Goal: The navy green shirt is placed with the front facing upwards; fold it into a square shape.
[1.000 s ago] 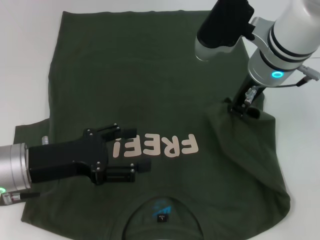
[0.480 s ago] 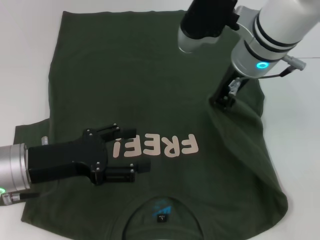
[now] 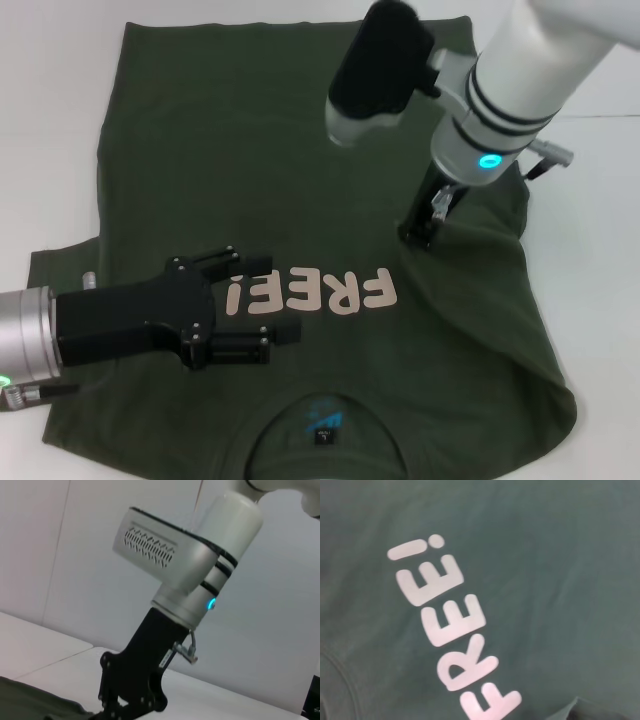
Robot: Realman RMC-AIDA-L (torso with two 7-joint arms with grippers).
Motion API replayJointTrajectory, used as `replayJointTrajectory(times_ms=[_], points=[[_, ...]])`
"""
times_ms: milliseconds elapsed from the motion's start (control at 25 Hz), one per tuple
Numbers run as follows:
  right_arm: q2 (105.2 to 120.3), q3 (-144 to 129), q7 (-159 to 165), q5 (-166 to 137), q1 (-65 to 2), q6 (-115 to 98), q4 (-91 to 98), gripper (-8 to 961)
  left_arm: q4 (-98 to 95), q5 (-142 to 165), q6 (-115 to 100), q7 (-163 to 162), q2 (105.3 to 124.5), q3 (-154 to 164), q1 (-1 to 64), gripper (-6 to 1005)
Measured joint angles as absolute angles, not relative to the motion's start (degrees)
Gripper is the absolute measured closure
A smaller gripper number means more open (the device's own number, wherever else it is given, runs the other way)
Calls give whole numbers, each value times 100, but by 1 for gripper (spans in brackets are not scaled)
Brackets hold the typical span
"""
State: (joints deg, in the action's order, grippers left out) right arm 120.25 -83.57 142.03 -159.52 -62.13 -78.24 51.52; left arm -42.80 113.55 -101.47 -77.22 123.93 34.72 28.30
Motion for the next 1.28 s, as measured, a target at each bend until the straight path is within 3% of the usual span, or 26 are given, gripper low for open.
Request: replayJointTrajectory(times_ms=[280, 720, 960, 1040, 1280], points=[[12062, -8600, 14436, -15867, -6206, -7261, 4845, 912, -4280, 11355, -10137, -7719, 12393, 3472, 2828, 178], [12013, -8286, 14695, -15576, -5900, -6654, 5128, 710, -4278, 11291, -10138, -7698, 12401, 3471, 2796, 180], [11987, -7319, 13652, -14421, -4950, -7041, 6323, 471, -4218, 11158, -10102, -7728, 12402, 3438, 2792, 180], [11979, -7025, 13233, -13931, -4565, -7282, 6622, 222, -4204, 11153, -10099, -7737, 12401, 3411, 2792, 181], [11971, -6476, 11989, -12832, -3755, -7988, 6717, 161, -4134, 11082, -10081, -7766, 12396, 3283, 2809, 182]])
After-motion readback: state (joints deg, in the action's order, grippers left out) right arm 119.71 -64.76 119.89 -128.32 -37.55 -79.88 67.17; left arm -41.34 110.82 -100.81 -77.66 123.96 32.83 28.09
